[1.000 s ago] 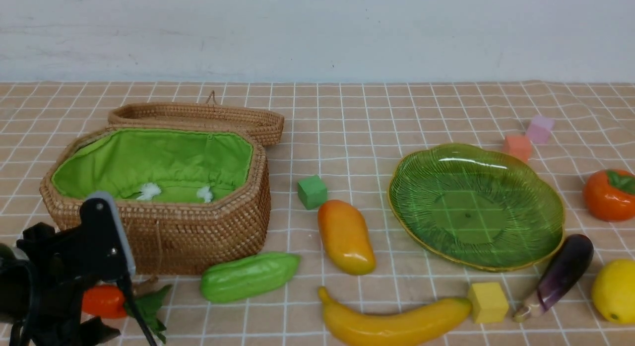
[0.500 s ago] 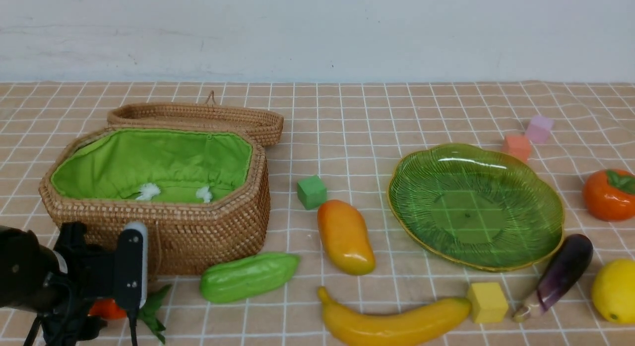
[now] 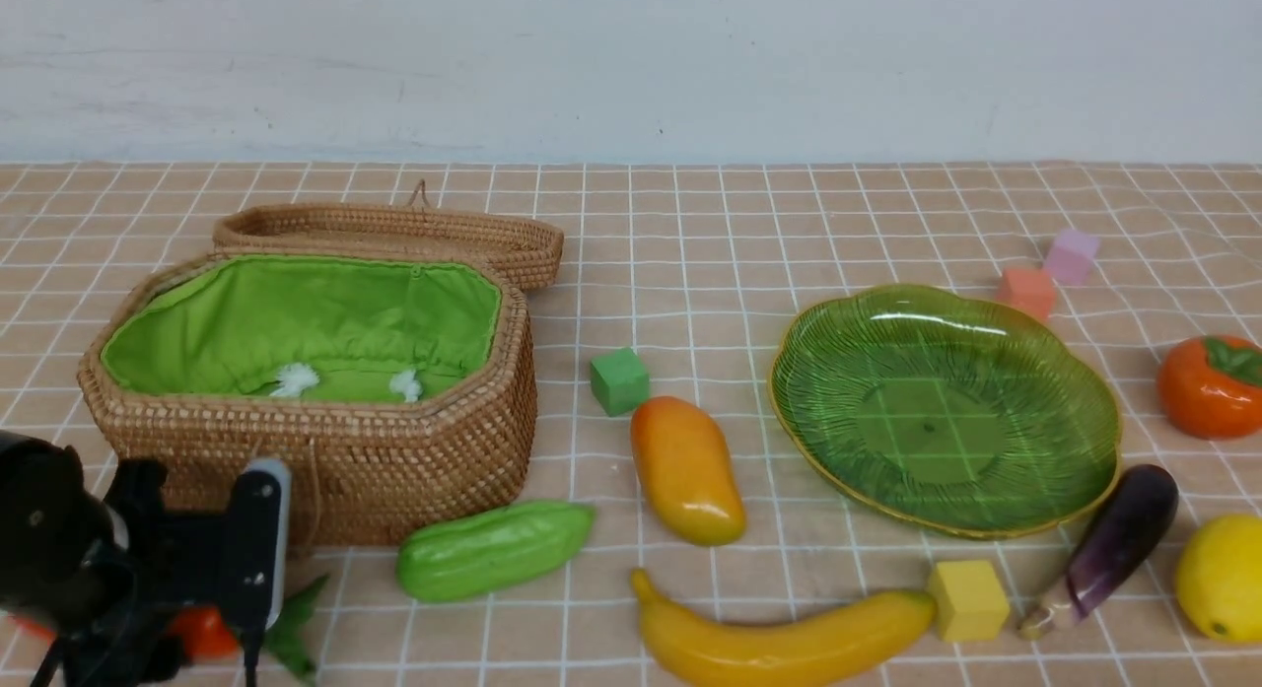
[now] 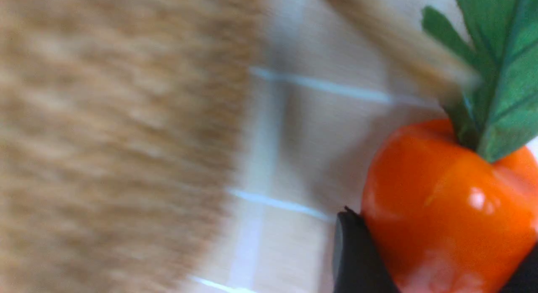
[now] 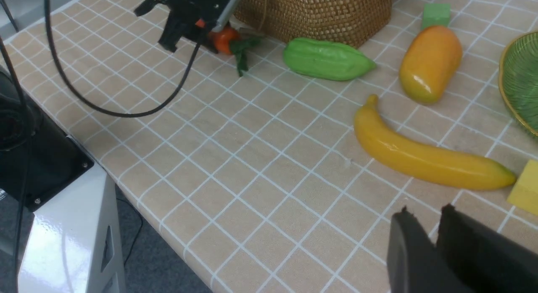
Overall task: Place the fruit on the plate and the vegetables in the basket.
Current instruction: Use the left arm to grab a carrot and put it into the left basket
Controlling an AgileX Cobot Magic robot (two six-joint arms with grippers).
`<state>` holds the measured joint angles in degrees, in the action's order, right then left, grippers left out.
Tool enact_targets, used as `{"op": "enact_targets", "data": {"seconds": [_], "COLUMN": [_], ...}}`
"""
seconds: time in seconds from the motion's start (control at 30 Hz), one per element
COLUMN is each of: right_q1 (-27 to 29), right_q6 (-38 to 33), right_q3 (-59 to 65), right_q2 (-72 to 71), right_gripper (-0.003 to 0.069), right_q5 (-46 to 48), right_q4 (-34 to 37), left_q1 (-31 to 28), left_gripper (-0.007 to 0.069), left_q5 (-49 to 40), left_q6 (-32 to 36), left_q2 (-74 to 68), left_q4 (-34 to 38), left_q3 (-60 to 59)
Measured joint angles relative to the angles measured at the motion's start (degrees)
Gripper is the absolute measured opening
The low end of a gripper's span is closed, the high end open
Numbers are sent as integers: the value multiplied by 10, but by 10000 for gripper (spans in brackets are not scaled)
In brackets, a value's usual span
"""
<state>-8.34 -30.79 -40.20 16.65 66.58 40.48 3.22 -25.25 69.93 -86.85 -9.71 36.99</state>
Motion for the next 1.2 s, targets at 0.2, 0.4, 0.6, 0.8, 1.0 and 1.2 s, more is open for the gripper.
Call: {"op": "enact_targets", "data": {"seconds": [0.2,0.4,0.6,0.8,1.0,1.2], "right_q1": [0,0,0,0,0,0], "right_q6": [0,0,0,-1,-1,-1], "right_q3": [0,0,0,0,0,0], "right_q2": [0,0,0,0,0,0], "right_gripper": [129,129,129,129,129,129], "right_q5": [-20,-114,-198,-194,-164,-164], "right_q4": [0,7,23,50,66,68], "left_q1": [0,0,0,0,0,0], "left_gripper": [345,345,344,358,635,621], "left_q5": [-86,-36,-3,55,64,-62], "left_q6": [-47,-16,44,56,52,0], "left_q2": [137,269,223,60,18,60], "left_q4": [50,141,271,311,312,388], "left_q3": [-8,49,156,235,242,243]}}
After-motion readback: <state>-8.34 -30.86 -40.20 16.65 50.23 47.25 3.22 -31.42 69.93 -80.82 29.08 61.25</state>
